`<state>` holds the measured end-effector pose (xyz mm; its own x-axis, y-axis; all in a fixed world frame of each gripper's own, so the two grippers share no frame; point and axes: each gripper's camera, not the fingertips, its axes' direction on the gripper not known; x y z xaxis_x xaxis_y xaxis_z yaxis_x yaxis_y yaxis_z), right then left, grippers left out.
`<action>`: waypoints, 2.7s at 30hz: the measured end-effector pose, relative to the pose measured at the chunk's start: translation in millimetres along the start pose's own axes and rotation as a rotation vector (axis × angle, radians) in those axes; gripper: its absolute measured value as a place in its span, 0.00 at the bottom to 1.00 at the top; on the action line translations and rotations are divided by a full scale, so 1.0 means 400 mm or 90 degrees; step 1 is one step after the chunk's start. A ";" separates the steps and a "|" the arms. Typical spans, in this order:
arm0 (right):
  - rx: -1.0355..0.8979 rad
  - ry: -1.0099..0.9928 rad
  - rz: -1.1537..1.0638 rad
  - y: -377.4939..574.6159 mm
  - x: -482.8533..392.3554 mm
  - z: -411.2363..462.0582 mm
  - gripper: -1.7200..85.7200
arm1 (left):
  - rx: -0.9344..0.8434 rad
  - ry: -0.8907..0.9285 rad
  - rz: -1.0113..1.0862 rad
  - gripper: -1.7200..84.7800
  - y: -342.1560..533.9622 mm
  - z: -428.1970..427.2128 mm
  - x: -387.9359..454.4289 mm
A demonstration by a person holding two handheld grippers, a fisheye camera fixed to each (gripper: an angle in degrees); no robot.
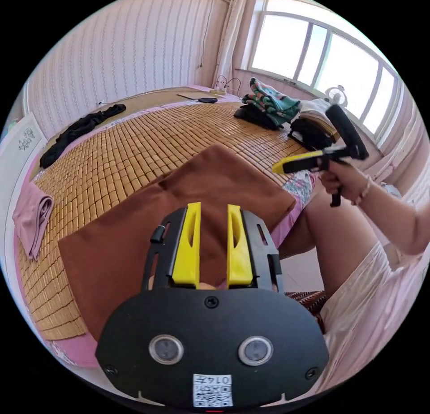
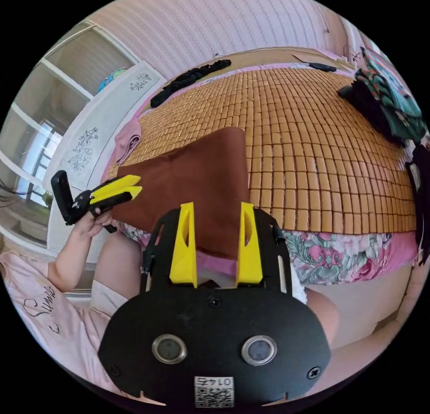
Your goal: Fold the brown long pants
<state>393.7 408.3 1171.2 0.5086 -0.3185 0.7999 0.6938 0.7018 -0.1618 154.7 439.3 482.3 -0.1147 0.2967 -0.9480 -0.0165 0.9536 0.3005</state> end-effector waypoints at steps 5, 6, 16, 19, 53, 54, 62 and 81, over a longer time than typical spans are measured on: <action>0.025 -0.034 0.125 0.171 0.162 0.024 0.20 | -0.056 0.088 -0.002 0.11 -0.249 0.130 -0.047; 0.029 -0.046 0.139 0.180 0.177 0.029 0.20 | -0.073 0.099 -0.001 0.11 -0.276 0.151 -0.045; -0.011 -0.138 0.107 0.221 0.300 0.140 0.17 | -0.192 -0.059 0.108 0.22 -0.547 0.468 0.166; -0.014 -0.161 0.120 0.227 0.342 0.153 0.17 | -0.255 -0.110 0.141 0.21 -0.569 0.580 0.212; -0.012 -0.211 0.073 0.293 0.519 0.230 0.09 | -0.247 -0.110 0.285 0.05 -0.550 0.727 0.427; -0.009 -0.214 0.071 0.294 0.519 0.227 0.09 | -0.248 -0.113 0.288 0.04 -0.550 0.724 0.430; 0.058 -0.224 0.099 0.324 0.548 0.126 0.08 | -0.242 -0.139 0.376 0.03 -0.571 0.653 0.499; 0.146 -0.249 -0.145 0.262 0.190 -0.146 0.09 | -0.018 -0.088 0.308 0.05 -0.501 0.103 0.341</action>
<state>534.6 420.4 1181.3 0.0982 -0.2488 0.9636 0.6125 0.7782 0.1385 183.2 290.7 288.7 0.0171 0.7102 -0.7038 -0.0216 0.7040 0.7098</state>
